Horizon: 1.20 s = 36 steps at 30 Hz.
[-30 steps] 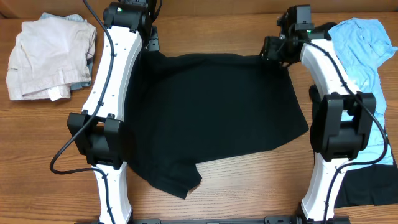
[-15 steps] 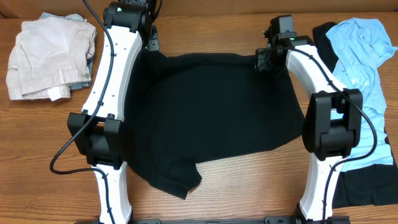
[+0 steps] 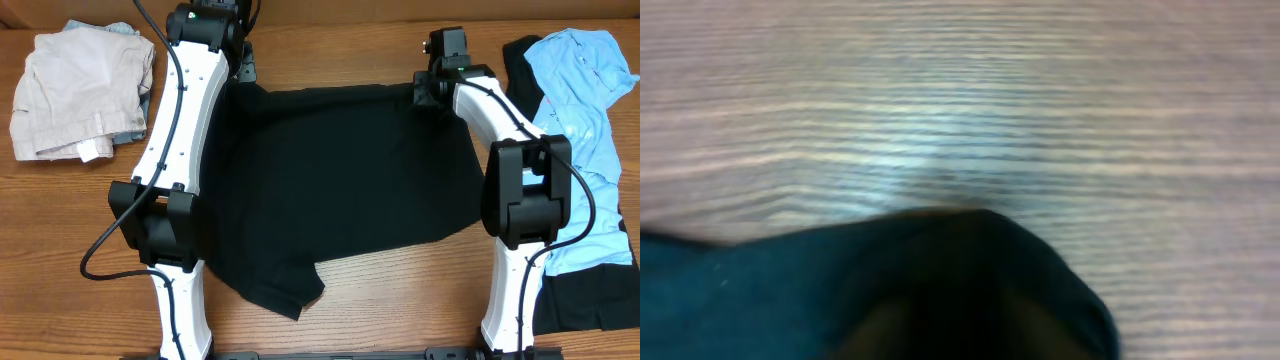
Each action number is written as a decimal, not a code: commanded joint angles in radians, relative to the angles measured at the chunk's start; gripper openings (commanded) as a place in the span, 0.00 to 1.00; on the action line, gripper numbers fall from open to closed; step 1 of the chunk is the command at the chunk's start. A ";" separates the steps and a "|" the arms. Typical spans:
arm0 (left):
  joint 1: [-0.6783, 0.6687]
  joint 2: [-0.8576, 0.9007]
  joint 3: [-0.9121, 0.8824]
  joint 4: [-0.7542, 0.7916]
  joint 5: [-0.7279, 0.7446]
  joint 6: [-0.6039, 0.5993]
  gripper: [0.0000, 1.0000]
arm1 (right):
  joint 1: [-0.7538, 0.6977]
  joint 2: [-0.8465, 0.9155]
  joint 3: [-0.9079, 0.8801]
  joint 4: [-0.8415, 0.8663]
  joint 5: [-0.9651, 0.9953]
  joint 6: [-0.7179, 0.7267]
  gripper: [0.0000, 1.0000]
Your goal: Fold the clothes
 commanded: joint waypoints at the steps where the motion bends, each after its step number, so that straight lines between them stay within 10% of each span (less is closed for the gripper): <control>1: 0.002 -0.002 0.009 0.008 -0.004 -0.005 0.04 | -0.021 0.006 -0.002 -0.014 0.013 0.000 0.04; 24: 0.000 -0.207 0.082 -0.157 0.185 -0.019 0.04 | -0.039 -0.237 0.420 -0.714 -0.186 -0.031 0.04; 36: -0.010 -0.207 -0.143 -0.377 0.258 -0.017 0.04 | -0.090 -0.289 0.298 -0.998 -0.185 -0.060 0.04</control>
